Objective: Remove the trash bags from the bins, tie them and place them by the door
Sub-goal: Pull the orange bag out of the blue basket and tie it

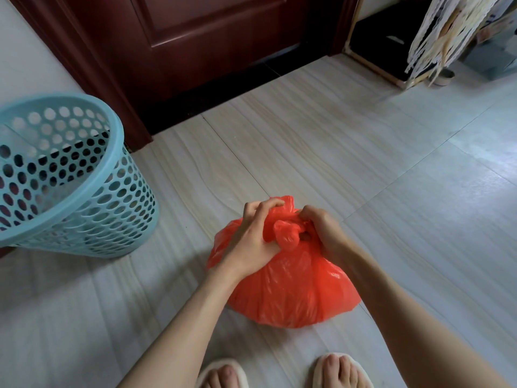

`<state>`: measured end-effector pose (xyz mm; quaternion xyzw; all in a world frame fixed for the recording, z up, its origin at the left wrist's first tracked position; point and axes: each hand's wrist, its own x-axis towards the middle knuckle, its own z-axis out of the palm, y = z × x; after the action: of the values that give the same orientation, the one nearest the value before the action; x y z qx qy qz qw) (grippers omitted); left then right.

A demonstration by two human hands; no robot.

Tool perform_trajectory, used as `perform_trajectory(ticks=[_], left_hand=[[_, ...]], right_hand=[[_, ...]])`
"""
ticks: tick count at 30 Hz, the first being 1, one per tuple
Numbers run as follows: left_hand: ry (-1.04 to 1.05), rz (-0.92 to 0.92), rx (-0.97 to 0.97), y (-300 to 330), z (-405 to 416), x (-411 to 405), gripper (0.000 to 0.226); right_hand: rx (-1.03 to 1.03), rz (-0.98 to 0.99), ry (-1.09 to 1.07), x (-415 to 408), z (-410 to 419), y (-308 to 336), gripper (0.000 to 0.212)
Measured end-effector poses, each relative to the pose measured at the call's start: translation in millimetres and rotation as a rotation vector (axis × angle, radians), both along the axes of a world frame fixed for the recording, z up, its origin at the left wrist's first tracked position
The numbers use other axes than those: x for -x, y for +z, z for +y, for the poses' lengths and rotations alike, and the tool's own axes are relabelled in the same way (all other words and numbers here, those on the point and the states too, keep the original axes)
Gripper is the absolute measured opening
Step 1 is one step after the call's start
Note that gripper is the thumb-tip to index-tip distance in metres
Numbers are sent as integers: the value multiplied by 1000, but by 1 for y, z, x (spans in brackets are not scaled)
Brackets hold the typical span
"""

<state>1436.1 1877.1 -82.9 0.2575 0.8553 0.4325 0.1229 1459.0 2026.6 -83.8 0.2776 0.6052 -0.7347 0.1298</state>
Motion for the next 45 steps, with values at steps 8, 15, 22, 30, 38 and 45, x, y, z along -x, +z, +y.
perform_trajectory(ticks=[8,15,22,30,38,45], left_hand=[[444,-326,-541,3,10,-8,16],[353,-906,-769,13,1,-4,22],[617,-1149,-1147,10,4,-2,29],[768,-1096,-1077,15,8,4,34],[674,-940,-647,22,-6,13,40],[257,-833,-91,24,-27,15,28]], right_hand=[[7,117,-7,-9,-2,-9,35],[132,87,-206,-11,-1,-11,16],[664,1,-503,-5,-1,5,12],[522,10,-510,-4,-12,3,22],[356,76,-477,-5,-15,1,22],[346,106,-613,-3,9,-6,24]])
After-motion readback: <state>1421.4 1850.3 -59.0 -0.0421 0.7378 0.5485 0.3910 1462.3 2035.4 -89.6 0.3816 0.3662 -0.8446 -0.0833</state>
